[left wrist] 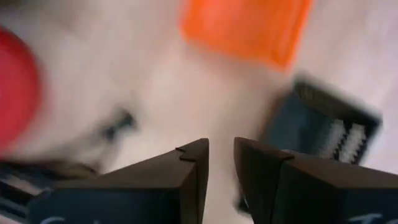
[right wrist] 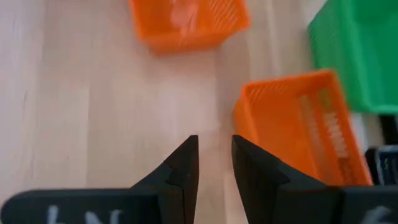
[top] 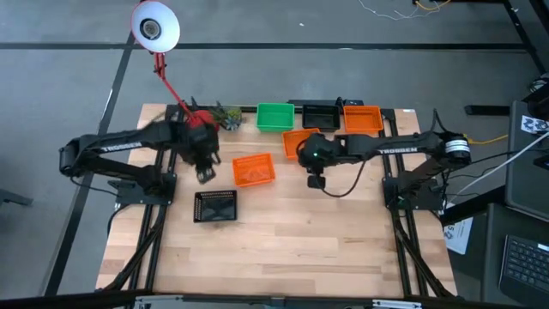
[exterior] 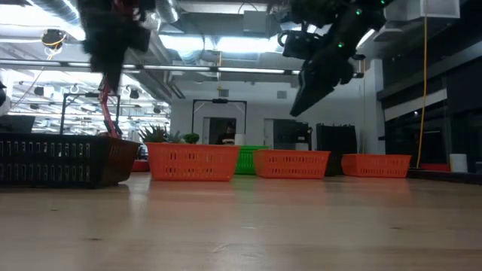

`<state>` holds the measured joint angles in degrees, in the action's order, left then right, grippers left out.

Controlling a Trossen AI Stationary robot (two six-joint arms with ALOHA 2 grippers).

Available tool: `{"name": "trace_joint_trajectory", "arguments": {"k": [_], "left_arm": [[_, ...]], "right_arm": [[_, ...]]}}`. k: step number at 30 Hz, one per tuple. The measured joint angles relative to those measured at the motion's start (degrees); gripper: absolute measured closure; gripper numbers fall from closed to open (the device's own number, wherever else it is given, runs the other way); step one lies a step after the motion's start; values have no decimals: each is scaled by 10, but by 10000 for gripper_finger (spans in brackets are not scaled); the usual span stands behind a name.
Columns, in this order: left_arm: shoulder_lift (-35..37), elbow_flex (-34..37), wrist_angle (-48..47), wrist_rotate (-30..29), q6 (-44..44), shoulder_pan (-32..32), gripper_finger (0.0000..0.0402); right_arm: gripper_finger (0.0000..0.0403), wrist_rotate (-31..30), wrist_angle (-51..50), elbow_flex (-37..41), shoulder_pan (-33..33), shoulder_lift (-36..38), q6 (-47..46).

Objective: Stack baskets by color
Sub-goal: Stack the bottom black bin on top of the top black bin

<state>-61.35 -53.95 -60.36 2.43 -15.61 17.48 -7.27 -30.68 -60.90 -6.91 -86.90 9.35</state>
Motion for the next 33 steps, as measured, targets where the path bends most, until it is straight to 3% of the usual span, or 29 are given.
{"name": "trace_joint_trajectory", "arguments": {"k": [7, 15, 22, 25, 28, 31, 33], "left_arm": [[-45, 84, 37, 80, -92, -111, 356], [-65, 81, 80, 61, -237, -254, 379], [-143, 81, 113, 11, -305, -351, 400], [-210, 81, 208, -17, -275, -339, 401], [-293, 69, 399, -71, -193, -291, 401], [-372, -9, 606, -132, -54, -239, 401], [-396, -86, 641, -140, 47, -217, 401]], "right_arm": [[307, -1, -228, -87, 9, 5, -66], [307, -5, -402, -123, 53, 75, -182], [307, -6, -484, -119, 108, 173, -310], [307, -6, -488, -119, 131, 210, -344], [307, -7, -486, -119, 150, 238, -365], [307, -18, -478, -119, 164, 255, -385], [307, -21, -478, -119, 171, 260, -404]]}}
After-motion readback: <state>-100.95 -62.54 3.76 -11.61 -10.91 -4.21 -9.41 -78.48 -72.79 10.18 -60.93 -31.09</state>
